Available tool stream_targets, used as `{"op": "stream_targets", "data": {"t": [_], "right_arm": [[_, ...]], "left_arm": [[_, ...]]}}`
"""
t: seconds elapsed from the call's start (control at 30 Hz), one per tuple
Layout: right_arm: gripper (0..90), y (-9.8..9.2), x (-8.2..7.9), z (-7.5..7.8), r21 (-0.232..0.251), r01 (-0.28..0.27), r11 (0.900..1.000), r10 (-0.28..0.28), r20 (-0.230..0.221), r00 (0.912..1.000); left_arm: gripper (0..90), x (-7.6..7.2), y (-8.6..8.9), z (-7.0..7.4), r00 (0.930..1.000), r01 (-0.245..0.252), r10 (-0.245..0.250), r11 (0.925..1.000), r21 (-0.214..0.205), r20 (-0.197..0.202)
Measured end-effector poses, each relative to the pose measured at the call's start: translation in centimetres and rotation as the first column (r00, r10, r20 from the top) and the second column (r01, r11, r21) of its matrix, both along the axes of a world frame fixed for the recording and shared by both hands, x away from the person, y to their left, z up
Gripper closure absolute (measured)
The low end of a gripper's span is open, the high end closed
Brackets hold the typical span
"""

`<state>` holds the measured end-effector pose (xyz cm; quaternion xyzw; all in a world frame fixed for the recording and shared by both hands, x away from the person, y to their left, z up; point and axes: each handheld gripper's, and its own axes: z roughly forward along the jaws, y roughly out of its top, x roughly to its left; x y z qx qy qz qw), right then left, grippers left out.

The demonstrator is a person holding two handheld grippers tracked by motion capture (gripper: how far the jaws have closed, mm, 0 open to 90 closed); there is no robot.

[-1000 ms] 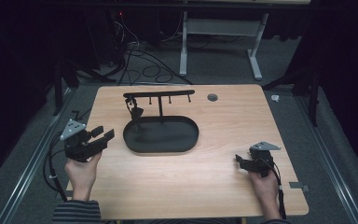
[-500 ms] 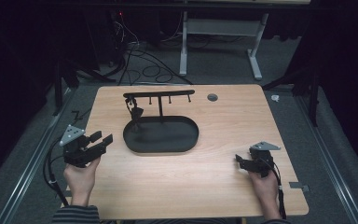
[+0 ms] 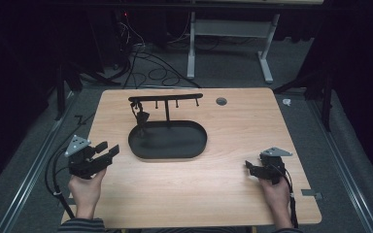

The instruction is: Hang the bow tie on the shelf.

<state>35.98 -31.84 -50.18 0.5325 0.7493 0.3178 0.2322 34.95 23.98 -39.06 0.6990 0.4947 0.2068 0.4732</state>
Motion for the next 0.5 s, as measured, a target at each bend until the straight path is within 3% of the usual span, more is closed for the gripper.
{"op": "stream_targets", "data": {"t": [0.5], "right_arm": [[32.0,0.0,0.0,0.0,0.001,0.002,1.0000,-0.002,0.000,1.0000]], "left_arm": [[48.8,-0.2,-0.7,-1.6,0.9994,0.009,-0.009,0.9998,0.017,-0.034]]}}
